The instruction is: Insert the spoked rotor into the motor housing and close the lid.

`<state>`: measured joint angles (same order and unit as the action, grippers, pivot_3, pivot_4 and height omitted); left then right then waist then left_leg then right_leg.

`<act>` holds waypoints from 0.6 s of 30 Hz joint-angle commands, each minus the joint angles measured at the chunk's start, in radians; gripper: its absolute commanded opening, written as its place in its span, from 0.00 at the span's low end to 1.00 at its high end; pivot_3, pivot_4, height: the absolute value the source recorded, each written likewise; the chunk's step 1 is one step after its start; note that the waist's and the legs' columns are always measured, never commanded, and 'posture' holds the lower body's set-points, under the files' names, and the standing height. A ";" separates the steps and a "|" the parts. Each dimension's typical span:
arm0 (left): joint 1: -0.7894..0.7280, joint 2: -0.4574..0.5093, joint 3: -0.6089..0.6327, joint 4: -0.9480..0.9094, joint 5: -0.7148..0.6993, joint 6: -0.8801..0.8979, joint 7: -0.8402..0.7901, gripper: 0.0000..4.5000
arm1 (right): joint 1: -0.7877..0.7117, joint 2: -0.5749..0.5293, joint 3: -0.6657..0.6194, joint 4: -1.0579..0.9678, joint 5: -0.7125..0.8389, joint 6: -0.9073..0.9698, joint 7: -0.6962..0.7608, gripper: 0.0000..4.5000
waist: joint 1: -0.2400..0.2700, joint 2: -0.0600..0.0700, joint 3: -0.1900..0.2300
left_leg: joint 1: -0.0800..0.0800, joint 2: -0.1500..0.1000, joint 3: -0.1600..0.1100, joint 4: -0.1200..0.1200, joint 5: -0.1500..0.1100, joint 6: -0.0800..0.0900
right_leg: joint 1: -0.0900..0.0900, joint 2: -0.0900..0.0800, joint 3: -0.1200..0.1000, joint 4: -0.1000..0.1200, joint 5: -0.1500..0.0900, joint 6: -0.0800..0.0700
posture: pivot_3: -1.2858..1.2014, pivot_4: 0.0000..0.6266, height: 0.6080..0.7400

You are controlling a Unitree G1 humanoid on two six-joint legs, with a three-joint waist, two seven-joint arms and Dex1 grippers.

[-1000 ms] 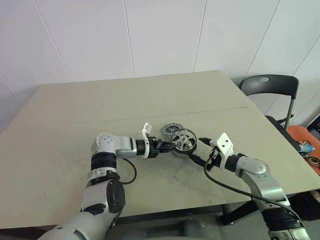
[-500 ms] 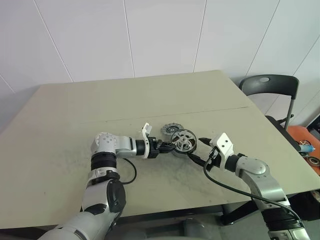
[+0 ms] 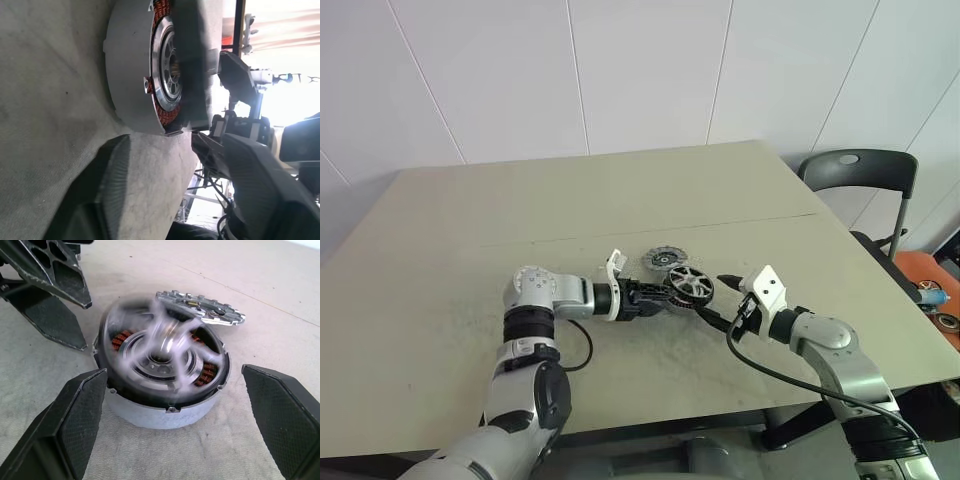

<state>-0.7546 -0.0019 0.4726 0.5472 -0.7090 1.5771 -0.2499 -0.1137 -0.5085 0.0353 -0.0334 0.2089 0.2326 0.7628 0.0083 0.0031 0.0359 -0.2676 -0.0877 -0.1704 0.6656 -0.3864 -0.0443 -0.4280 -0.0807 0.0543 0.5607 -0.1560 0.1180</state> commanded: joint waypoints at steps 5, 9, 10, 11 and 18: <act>-0.030 0.060 -0.096 -0.062 -0.009 -0.036 -0.097 0.74 | -0.022 0.007 -0.006 -0.009 0.005 -0.020 -0.001 1.00 | -0.001 0.000 0.000 | 0.000 0.000 0.000 0.000 0.000 0.000 | 0.000 0.000 0.000 0.000 0.000 0.000 | 0.52 0.00 1.00; -0.030 0.116 -0.227 -0.165 -0.006 -0.124 -0.211 0.74 | -0.024 0.010 -0.004 -0.008 0.004 -0.021 -0.002 1.00 | -0.001 0.000 0.000 | 0.000 0.000 0.000 0.000 0.000 0.000 | 0.000 0.000 0.000 0.000 0.000 0.000 | 0.52 0.00 1.00; -0.028 0.129 -0.257 -0.187 0.002 -0.155 -0.236 0.74 | -0.024 0.011 -0.004 -0.008 0.004 -0.021 -0.002 1.00 | -0.001 0.000 0.000 | 0.000 0.000 0.000 0.000 0.000 0.000 | 0.000 0.000 0.000 0.000 0.000 -0.001 | 0.52 0.00 1.00; -0.029 0.132 -0.270 -0.214 0.012 -0.233 -0.265 0.74 | -0.024 0.012 -0.004 -0.008 0.004 -0.021 -0.003 1.00 | -0.001 0.000 0.000 | 0.000 0.000 0.000 0.000 0.000 0.000 | 0.000 0.000 0.000 0.000 0.001 -0.001 | 0.52 0.00 1.00; 0.073 0.175 -0.551 -0.296 0.277 -0.903 -0.492 0.30 | -0.035 0.023 0.003 -0.003 0.001 -0.021 -0.006 1.00 | 0.004 0.001 -0.001 | -0.001 0.000 0.001 -0.001 0.000 0.000 | 0.000 0.000 0.001 0.000 0.001 -0.002 | 0.52 0.00 1.00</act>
<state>-0.6949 0.1797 -0.0280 0.2517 -0.4935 0.8224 -0.6966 -0.1227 -0.4933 0.0369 -0.0273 0.2084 0.2312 0.7601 0.0119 0.0041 0.0353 -0.2685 -0.0876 -0.1690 0.6649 -0.3864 -0.0445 -0.4279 -0.0808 0.0552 0.5605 -0.1549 0.1160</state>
